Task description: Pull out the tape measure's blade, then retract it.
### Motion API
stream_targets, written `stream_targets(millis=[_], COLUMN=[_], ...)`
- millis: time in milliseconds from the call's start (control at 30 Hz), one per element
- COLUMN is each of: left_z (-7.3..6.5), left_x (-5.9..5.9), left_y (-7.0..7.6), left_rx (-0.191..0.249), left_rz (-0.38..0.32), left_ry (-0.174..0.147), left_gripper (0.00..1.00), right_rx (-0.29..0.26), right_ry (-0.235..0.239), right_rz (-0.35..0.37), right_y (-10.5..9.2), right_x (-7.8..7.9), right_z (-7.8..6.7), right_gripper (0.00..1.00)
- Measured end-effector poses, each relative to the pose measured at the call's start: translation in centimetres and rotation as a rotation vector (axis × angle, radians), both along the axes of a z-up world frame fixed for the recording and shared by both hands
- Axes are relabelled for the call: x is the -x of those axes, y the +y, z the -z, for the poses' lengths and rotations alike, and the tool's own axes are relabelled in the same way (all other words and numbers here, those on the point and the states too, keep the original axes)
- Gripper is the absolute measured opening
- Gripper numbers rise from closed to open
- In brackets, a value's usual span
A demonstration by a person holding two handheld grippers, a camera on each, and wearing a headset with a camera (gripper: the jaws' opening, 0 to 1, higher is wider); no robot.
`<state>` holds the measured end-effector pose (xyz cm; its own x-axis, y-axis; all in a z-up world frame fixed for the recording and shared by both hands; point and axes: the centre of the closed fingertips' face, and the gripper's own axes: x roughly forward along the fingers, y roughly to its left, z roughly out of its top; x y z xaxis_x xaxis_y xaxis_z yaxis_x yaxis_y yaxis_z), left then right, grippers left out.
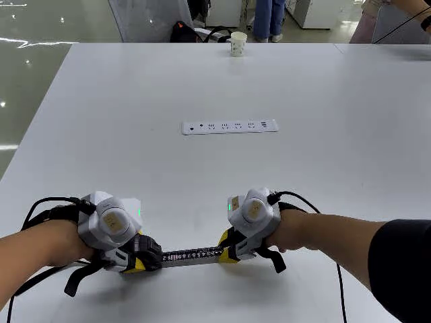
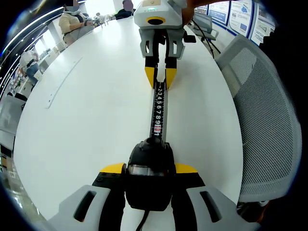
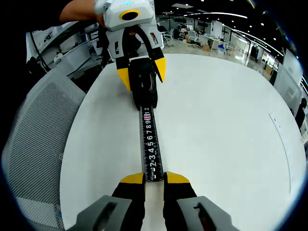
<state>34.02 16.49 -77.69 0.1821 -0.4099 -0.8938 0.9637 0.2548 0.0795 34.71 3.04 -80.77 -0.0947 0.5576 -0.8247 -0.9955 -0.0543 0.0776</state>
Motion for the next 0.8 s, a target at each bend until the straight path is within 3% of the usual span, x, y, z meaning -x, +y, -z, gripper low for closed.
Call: stream_targets(millis=[800], left_z=[0.0], left_x=[0.0], left_y=[0.0], left_rx=[0.003], left_rz=[-0.003], left_ry=[0.002], left_gripper=[0.31], right_rx=[0.01], right_ry=[0.003], right_rz=[0.011], right_y=[-1.3], right_x=[-0.2], right_z=[-0.1], right_gripper=[0.1])
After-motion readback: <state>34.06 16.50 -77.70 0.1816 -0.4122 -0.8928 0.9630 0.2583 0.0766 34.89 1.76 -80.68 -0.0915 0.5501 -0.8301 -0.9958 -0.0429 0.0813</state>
